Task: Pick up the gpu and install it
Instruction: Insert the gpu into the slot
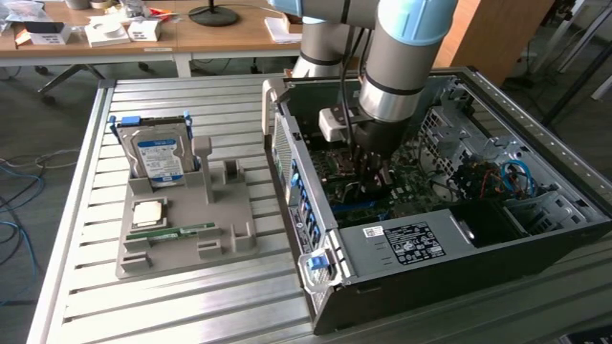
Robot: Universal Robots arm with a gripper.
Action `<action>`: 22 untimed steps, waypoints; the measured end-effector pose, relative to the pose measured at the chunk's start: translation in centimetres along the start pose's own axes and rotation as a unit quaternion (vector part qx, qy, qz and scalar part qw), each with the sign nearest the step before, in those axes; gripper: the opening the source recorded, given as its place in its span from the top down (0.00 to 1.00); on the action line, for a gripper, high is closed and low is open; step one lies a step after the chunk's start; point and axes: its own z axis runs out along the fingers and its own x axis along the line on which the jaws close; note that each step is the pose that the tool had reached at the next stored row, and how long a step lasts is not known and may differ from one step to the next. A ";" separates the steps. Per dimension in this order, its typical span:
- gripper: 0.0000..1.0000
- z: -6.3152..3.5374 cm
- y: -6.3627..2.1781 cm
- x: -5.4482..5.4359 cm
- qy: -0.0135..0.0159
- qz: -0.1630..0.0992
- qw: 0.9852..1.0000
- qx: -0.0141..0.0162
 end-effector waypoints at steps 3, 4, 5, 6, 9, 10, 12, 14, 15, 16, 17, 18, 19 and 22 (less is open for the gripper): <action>0.74 0.02 0.01 0.0 0.000 0.000 1.000 0.000; 0.74 0.02 0.01 0.0 0.000 0.000 1.000 0.000; 0.74 0.03 0.01 0.0 0.000 0.000 1.000 0.000; 0.74 0.02 0.01 0.0 0.000 0.000 1.000 0.000; 0.74 0.03 0.01 0.0 0.000 0.000 1.000 0.000; 0.74 0.03 0.01 0.0 0.000 0.000 1.000 0.000; 0.74 0.03 0.01 0.0 0.000 0.000 1.000 0.000; 0.74 0.03 0.01 0.0 0.000 0.000 1.000 0.000; 0.74 0.03 0.01 0.0 0.000 0.000 1.000 0.000; 0.74 0.02 0.01 0.0 0.000 0.000 1.000 0.000; 0.74 0.03 0.01 0.0 0.000 0.000 1.000 0.000; 0.74 0.03 0.01 0.0 0.000 0.000 1.000 0.000; 0.74 0.03 0.01 0.0 0.000 0.000 1.000 0.000; 0.74 0.03 0.01 0.0 0.000 0.000 1.000 0.000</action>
